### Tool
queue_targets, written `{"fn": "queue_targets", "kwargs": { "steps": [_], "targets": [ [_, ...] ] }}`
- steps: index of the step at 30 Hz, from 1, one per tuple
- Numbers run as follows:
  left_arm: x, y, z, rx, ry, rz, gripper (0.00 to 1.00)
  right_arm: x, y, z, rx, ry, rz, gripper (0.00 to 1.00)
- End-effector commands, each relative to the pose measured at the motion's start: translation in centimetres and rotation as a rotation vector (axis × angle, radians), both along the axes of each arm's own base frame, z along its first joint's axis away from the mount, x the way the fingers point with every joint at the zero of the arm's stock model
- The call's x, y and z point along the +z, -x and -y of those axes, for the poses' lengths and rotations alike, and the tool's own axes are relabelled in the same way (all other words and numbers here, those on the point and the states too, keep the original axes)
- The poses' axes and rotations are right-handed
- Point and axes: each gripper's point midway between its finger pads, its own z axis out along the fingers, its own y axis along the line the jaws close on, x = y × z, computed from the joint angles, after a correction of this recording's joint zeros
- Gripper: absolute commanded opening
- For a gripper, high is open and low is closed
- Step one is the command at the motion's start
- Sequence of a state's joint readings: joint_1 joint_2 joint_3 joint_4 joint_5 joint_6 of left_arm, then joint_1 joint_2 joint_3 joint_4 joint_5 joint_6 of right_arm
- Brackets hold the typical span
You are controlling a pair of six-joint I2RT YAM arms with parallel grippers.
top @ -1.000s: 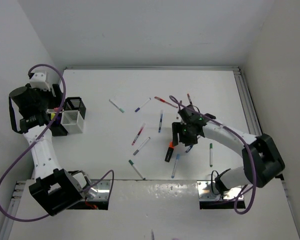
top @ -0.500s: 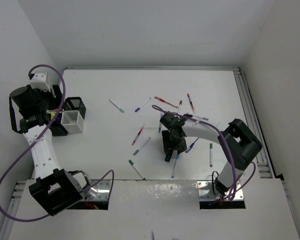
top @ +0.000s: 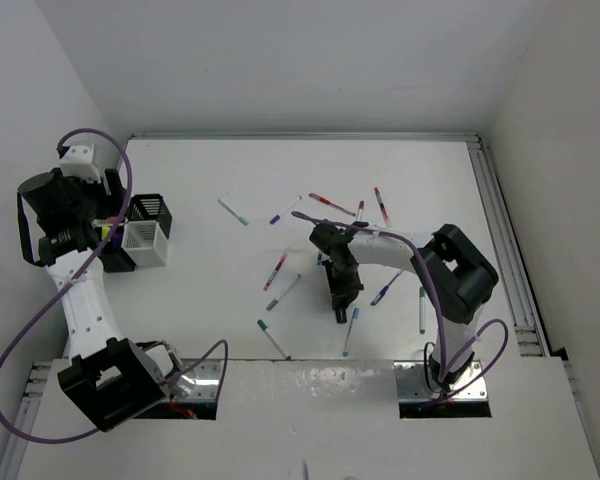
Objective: Sort the stationery into containers
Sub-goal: Pick up the pen from the center of the board.
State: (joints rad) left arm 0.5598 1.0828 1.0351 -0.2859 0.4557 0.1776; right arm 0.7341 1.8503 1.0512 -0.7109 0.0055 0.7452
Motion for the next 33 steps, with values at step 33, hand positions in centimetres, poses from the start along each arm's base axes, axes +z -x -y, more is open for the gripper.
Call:
{"fn": "queue_targets", "kwargs": {
  "steps": [33],
  "targets": [
    [15.6,4.7,26.1,-0.758,0.634,0.307,0.7,36.1,-9.8,-20.7,0.852,-0.502,1.21,0.0]
  ]
}}
